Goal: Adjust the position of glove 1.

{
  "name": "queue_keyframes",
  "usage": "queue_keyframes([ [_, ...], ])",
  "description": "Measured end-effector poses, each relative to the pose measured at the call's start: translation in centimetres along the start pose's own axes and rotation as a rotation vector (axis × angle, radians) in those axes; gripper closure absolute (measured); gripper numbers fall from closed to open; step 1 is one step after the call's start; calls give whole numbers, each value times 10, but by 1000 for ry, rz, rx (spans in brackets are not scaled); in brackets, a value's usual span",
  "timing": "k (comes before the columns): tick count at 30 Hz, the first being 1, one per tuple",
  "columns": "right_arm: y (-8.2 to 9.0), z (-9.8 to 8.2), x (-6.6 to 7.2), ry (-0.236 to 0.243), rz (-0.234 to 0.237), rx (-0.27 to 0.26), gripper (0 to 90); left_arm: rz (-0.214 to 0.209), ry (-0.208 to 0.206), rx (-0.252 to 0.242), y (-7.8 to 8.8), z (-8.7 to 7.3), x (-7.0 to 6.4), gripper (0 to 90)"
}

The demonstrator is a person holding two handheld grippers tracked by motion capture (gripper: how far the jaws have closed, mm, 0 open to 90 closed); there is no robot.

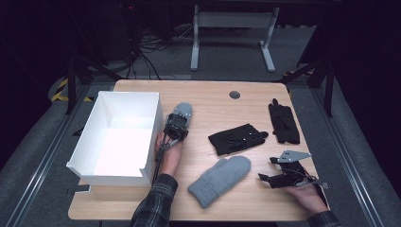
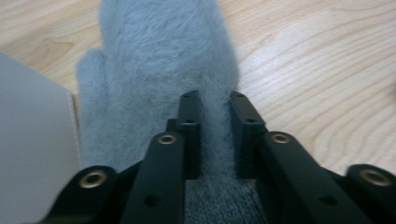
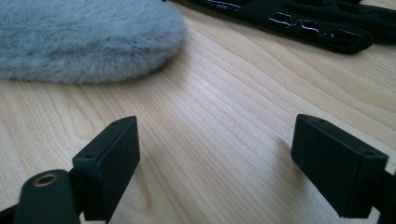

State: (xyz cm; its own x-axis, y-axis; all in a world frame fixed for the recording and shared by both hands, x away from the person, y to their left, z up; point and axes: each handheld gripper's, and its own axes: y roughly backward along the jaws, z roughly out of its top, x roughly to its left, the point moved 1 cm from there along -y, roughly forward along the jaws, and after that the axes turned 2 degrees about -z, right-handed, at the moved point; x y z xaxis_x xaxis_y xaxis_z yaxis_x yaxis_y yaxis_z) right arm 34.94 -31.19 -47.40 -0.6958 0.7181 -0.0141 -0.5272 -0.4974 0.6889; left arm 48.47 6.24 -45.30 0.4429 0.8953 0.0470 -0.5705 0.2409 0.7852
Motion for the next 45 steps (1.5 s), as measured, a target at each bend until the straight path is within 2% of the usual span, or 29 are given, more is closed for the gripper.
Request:
queue_keyframes([
  [5,0,0,0,-2,2,-3,160,-50,-6,-6,5,-1,-1,819],
  [6,0,0,0,-10,7,-5,160,-85,-3,-16,8,0,-2,823],
  [8,0,-1,-1,-18,11,-11,160,-119,0,-28,11,0,-4,825],
  [9,0,-1,-1,-18,11,-11,160,-119,0,-28,11,0,-4,826],
  [14,0,-2,1,-8,-2,-24,158,-192,-7,-63,22,2,-9,833],
  [17,-1,-2,2,-2,-8,-22,158,-219,-1,-88,30,3,-10,837],
  [23,-1,-2,2,3,-11,-20,158,-285,-23,-123,47,5,-12,843],
  [24,-1,-2,2,3,-11,-20,158,-285,-23,-123,47,5,-12,843],
  [25,-1,-2,2,3,-11,-19,158,-310,-36,-129,53,5,-14,843],
  [27,-1,-2,2,4,-12,-19,158,-322,-41,-135,55,5,-15,844],
  [28,-1,-2,2,4,-13,-19,158,-345,-52,-141,61,6,-17,844],
  [29,-1,-2,2,4,-13,-19,158,-345,-52,-141,61,6,-17,844],
  [33,-1,-2,2,4,-13,-18,158,-408,-99,-155,75,6,-23,844],
  [40,-1,-2,3,8,-20,-17,158,-493,-122,-177,98,-2,-30,844],
  [44,-1,-2,3,10,-23,-15,158,-515,-146,-182,106,-5,-35,844],
  [45,-1,-2,3,11,-23,-17,158,-534,-154,-186,109,-8,-37,844],
])
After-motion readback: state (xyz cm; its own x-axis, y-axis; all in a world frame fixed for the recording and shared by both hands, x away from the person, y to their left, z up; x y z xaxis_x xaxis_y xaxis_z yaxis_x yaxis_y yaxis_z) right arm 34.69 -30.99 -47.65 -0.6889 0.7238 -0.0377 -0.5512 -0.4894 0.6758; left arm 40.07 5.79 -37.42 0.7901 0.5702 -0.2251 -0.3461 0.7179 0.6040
